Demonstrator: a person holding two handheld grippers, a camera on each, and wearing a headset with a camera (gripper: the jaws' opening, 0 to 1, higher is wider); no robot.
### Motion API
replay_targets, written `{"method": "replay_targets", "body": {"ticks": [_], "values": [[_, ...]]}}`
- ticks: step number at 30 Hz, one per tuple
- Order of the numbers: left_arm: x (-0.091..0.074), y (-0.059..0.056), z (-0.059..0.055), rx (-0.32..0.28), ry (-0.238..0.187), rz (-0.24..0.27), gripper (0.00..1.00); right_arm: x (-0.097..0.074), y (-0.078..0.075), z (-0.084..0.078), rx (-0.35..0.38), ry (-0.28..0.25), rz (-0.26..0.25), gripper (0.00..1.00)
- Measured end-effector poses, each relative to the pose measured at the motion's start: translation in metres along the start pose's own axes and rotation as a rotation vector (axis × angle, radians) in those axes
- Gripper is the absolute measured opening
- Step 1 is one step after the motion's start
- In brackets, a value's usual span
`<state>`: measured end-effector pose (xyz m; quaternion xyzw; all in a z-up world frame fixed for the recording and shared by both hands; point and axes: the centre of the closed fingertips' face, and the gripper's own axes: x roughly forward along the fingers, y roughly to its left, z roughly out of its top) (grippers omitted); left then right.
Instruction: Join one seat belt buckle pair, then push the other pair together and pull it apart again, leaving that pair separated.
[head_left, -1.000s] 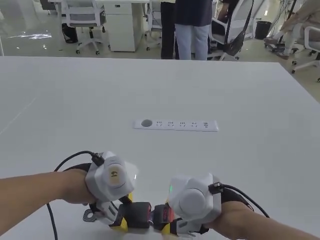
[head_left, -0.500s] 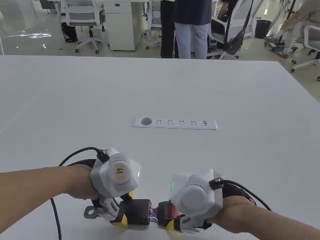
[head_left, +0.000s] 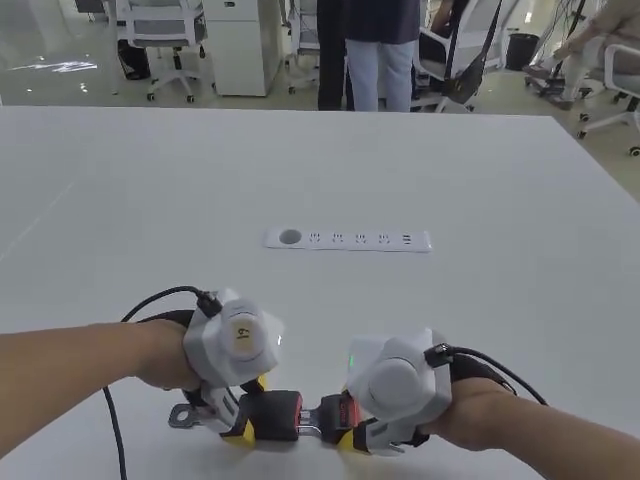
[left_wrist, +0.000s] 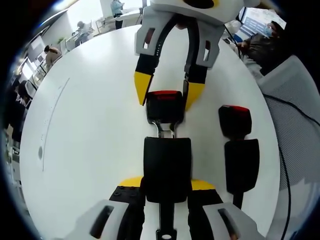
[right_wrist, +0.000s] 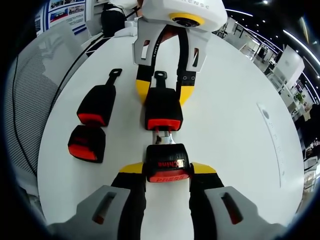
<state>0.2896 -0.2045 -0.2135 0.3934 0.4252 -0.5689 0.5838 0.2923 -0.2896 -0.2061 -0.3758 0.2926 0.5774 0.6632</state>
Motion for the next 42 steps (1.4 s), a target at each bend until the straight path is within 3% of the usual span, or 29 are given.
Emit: {"method": "replay_targets", "body": {"ticks": [14, 42], "values": [[0.0, -0.001, 0.0, -0.006, 0.0, 0.006, 0.33, -0.007, 0.003, -0.007, -0.004, 0.011, 0.013, 0.31], [-0.001, -0.002, 0.001, 0.004, 0.007, 0.005, 0.34, -0.026, -0.001, -0.042, 0.007, 0.054, 0.012, 0.31]]}}
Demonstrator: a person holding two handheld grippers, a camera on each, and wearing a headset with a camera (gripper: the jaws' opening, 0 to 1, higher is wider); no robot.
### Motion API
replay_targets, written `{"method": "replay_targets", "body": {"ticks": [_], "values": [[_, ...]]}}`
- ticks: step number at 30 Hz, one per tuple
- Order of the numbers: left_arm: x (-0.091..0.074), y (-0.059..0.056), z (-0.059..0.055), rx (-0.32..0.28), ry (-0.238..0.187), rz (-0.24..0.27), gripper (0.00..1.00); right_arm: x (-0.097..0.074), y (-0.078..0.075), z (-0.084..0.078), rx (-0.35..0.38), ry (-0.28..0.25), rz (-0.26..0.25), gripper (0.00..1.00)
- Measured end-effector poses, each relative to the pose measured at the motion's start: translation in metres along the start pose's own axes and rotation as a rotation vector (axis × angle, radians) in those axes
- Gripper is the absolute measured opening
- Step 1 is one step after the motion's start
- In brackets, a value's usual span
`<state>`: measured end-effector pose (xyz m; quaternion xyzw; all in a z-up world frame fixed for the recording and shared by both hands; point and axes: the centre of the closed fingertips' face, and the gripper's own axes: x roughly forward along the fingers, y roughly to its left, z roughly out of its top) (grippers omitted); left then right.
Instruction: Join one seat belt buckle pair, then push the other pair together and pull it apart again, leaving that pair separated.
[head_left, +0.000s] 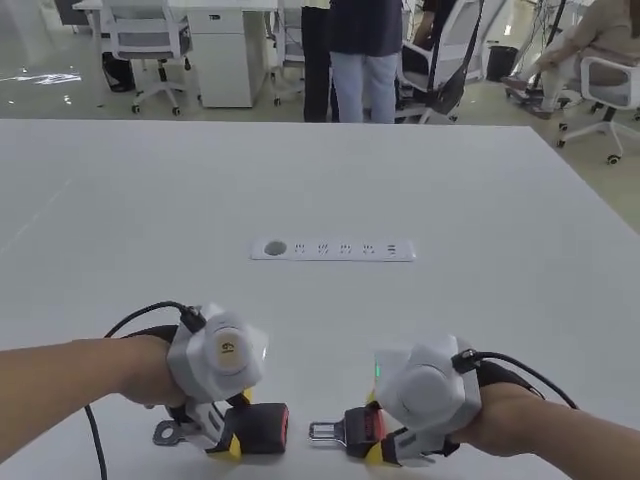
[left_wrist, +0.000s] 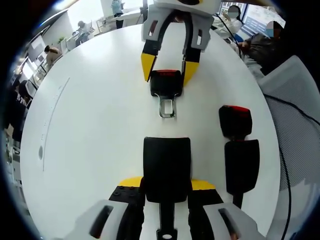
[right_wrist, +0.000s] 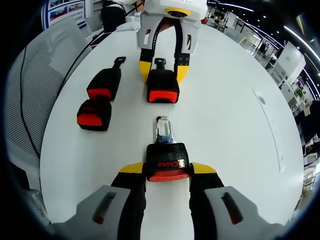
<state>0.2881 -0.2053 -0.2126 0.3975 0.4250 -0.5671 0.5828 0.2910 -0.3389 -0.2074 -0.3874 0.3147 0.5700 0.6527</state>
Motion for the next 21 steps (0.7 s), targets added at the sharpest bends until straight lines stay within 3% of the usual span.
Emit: {"method": "replay_targets", "body": {"ticks": [9, 21], "values": [[-0.001, -0.001, 0.001, 0.003, 0.003, -0.001, 0.34, -0.006, 0.0, -0.012, -0.007, 0.022, -0.001, 0.31], [-0.001, 0.0, 0.001, 0.011, 0.01, -0.002, 0.34, -0.007, 0.001, -0.014, -0.019, 0.03, 0.008, 0.32]]}}
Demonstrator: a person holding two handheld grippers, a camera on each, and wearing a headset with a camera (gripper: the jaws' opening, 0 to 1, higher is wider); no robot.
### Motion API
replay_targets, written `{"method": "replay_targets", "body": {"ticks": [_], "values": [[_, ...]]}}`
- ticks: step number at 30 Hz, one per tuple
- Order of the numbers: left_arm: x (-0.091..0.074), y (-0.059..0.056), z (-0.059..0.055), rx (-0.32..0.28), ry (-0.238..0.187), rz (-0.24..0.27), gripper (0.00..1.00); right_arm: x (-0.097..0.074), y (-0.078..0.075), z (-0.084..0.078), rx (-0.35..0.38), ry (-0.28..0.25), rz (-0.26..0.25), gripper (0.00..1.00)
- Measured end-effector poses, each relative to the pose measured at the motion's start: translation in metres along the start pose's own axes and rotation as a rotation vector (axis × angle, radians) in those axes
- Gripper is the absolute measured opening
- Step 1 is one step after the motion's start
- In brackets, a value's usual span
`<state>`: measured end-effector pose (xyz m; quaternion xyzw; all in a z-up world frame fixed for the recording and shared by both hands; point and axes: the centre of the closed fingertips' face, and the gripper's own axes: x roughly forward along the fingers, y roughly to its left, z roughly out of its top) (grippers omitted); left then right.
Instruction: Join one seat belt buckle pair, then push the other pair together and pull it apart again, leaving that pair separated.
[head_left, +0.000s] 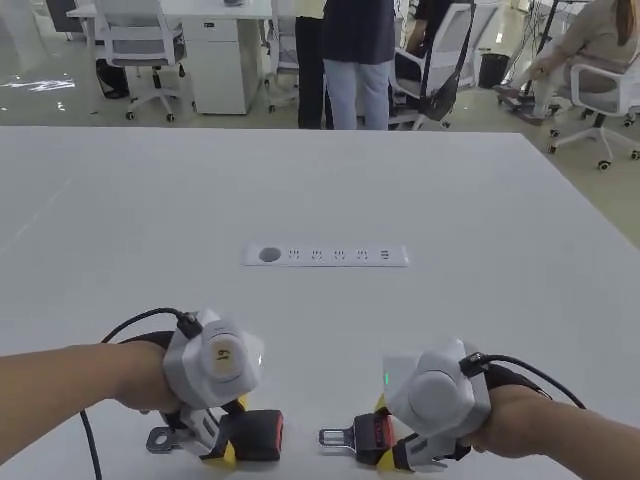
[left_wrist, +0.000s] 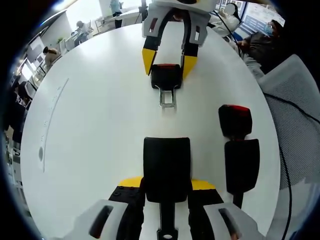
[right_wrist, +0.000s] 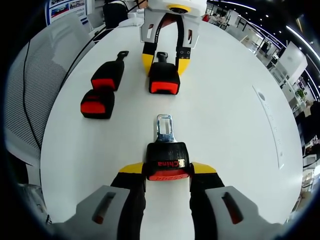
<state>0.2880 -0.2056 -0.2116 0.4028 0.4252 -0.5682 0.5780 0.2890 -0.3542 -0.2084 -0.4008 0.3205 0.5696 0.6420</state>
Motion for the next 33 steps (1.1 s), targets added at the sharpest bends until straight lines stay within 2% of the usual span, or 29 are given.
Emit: {"method": "replay_targets", "body": {"ticks": [9, 12, 15, 19, 21, 24, 33], "values": [[0.001, 0.001, 0.0, -0.001, -0.005, 0.0, 0.34, 0.0, -0.001, 0.0, -0.021, 0.009, -0.005, 0.33], [0.0, 0.001, -0.001, -0.001, -0.006, 0.0, 0.34, -0.001, -0.003, 0.0, -0.031, 0.013, -0.018, 0.37], [0.0, 0.005, 0.0, 0.019, -0.011, 0.025, 0.4, -0.002, -0.001, -0.001, -0.024, 0.024, -0.015, 0.4], [-0.003, -0.001, -0.005, 0.033, -0.003, 0.017, 0.45, -0.006, 0.001, -0.002, -0.022, 0.023, -0.019, 0.43], [-0.005, 0.001, -0.006, 0.009, -0.021, 0.033, 0.45, -0.01, 0.001, -0.004, -0.018, 0.019, -0.029, 0.44], [-0.01, -0.002, -0.007, -0.013, -0.036, 0.034, 0.46, -0.01, -0.001, -0.008, -0.011, 0.016, -0.038, 0.44], [-0.016, -0.006, -0.026, -0.078, -0.057, 0.042, 0.48, -0.022, 0.002, -0.018, 0.01, 0.003, -0.054, 0.46]]}}
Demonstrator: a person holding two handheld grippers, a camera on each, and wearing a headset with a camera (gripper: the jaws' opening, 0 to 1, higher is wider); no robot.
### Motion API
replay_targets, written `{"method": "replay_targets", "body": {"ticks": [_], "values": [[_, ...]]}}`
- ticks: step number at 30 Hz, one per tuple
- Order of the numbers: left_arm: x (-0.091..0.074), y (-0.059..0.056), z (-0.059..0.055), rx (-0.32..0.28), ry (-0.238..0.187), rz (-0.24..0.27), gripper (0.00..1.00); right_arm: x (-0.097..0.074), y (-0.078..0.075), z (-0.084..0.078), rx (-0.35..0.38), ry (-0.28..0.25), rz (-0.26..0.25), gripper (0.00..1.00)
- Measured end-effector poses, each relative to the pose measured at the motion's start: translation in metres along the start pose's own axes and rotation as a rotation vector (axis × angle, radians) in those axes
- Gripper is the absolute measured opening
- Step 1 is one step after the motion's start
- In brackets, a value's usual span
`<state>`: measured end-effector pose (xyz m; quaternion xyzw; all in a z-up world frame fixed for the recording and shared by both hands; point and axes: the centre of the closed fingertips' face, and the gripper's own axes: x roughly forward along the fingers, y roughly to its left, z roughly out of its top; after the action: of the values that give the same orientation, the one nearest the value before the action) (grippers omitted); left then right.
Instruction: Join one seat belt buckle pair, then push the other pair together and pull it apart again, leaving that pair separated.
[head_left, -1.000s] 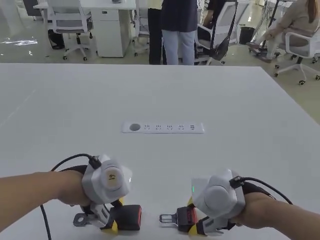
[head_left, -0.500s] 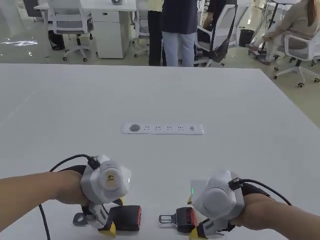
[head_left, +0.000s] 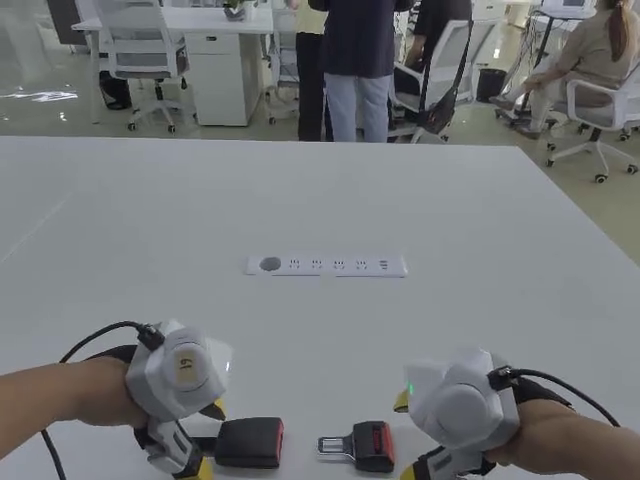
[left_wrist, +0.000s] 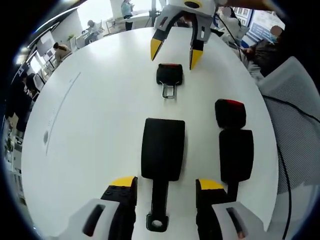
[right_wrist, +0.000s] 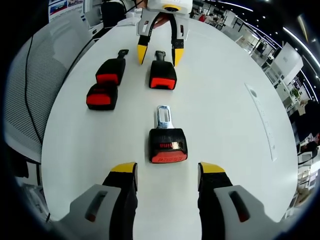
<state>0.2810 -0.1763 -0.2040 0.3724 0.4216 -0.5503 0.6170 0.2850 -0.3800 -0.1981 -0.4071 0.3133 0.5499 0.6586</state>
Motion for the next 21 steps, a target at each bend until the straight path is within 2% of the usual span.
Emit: {"method": "replay_targets", "body": {"ticks": [7, 11, 14, 18, 21], "values": [[-0.009, -0.005, -0.008, -0.053, -0.038, 0.015, 0.49, -0.007, 0.008, -0.007, 0.018, -0.008, -0.006, 0.48], [-0.012, -0.003, -0.019, -0.103, -0.078, 0.037, 0.5, -0.014, 0.012, -0.01, 0.053, -0.028, -0.022, 0.49], [-0.02, -0.01, -0.021, -0.142, -0.109, 0.05, 0.5, -0.018, 0.016, -0.011, 0.083, -0.049, -0.032, 0.5], [-0.022, -0.013, -0.033, -0.178, -0.141, 0.066, 0.51, -0.021, 0.02, -0.013, 0.119, -0.077, -0.054, 0.54], [-0.028, -0.025, -0.033, -0.217, -0.182, 0.078, 0.52, -0.023, 0.025, -0.014, 0.141, -0.095, -0.061, 0.57]]}}
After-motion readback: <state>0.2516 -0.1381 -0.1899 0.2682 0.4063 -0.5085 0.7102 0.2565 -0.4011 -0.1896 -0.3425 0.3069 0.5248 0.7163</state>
